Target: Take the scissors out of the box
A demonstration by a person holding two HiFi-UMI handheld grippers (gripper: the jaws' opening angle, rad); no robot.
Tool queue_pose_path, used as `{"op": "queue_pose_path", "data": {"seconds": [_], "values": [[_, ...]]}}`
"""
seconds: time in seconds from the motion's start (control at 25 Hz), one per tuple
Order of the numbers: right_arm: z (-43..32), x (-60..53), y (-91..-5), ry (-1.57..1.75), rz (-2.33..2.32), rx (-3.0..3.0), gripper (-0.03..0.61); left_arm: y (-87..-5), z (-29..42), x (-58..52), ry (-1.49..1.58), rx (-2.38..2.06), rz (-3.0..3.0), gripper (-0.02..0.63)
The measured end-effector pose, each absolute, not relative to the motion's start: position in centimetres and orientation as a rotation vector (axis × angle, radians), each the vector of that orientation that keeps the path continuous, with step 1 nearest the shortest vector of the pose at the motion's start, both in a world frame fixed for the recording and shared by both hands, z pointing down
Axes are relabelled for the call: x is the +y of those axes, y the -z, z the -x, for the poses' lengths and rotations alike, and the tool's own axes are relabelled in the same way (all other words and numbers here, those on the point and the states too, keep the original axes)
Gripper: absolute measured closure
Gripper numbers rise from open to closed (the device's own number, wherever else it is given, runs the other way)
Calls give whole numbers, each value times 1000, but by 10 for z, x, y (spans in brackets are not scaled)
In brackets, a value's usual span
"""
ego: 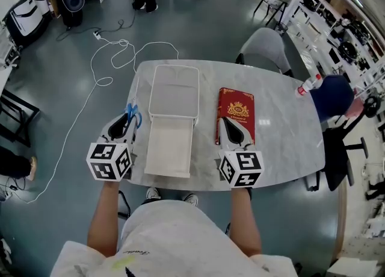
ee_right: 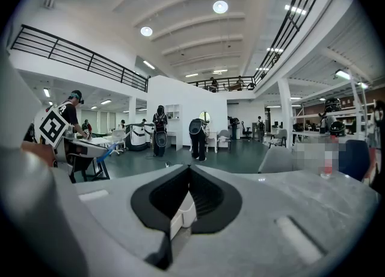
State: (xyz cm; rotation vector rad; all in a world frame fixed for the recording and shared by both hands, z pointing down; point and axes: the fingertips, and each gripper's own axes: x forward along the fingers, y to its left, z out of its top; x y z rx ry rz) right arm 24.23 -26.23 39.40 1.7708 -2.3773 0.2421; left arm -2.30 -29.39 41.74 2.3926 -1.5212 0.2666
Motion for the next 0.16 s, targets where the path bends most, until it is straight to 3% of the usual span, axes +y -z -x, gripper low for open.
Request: {"op": "queue_pose_path", "data": {"seconds": [0.16], "values": [[-242,-262,-392,-242,-1768,-2379,573,-417,21,-293,-270,-1514,-2393,534]]}}
